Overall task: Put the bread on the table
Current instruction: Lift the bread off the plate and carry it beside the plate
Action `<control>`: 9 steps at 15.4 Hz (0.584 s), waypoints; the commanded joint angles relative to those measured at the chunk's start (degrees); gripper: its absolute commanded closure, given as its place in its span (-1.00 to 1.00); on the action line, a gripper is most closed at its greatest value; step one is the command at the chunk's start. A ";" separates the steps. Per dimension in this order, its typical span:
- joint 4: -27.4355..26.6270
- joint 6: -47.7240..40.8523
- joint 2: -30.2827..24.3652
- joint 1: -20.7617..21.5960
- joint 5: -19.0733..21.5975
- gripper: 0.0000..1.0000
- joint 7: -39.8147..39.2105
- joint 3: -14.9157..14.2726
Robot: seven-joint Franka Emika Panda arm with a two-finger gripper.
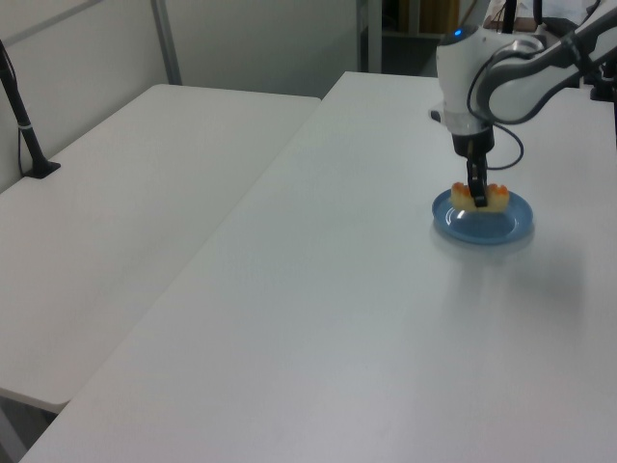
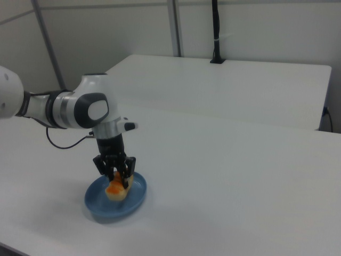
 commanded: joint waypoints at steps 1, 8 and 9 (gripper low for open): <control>2.56 -2.02 -0.80 -4.76 1.11 0.10 -4.92 -0.70; 13.18 -0.87 8.86 -18.39 1.03 0.09 -13.98 -0.70; 15.03 -0.87 10.52 -19.45 0.94 0.07 -14.08 -0.70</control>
